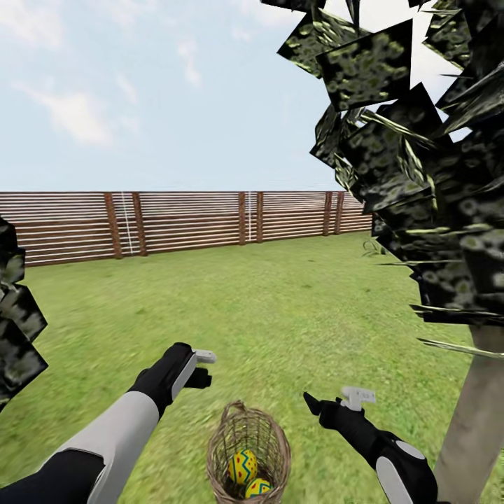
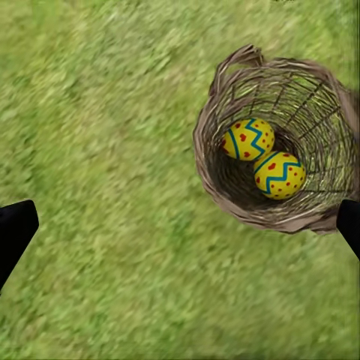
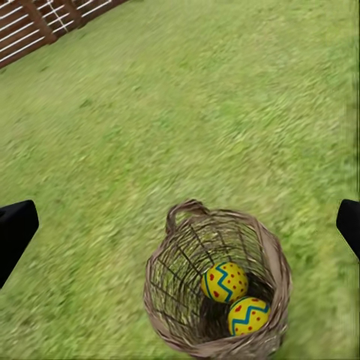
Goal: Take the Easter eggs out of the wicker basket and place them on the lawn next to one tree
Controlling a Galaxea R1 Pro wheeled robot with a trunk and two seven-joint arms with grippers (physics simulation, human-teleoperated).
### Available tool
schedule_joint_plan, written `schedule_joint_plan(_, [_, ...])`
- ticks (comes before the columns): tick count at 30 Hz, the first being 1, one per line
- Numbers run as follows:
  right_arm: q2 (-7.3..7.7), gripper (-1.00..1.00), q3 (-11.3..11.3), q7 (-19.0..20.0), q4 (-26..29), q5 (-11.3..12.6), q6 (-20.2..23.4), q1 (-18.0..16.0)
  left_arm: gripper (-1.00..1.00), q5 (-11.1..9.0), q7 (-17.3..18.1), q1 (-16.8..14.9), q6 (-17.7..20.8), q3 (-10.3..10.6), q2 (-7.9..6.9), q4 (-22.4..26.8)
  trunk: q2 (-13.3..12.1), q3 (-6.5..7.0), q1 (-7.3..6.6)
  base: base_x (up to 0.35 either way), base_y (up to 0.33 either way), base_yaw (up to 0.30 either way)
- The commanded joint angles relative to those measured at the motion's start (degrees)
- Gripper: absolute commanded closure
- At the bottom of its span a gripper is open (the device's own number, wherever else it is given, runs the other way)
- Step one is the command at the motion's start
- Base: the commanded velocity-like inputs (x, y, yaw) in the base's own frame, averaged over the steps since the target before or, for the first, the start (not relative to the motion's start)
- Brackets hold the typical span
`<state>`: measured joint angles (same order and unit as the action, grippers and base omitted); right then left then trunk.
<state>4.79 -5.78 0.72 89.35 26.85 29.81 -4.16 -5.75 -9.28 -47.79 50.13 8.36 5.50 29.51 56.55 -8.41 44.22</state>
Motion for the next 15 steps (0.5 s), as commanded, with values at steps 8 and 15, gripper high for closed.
schedule_joint_plan(8, [-0.03,-1.0,0.1,0.0,0.0,0.0,0.3,-0.1,-1.0,-0.6,-0.5,0.0,0.2,0.3,-0.05,0.0,0.1,0.24,0.01,0.127,0.228,-0.238])
schedule_joint_plan(15, [0.0,-1.0,0.0,0.1,0.0,0.0,0.3,-0.1,-1.0,-0.6,-0.5,0.0,0.2,0.3,-0.05,0.1,0.1,0.35,0.01,0.178,0.259,-0.082])
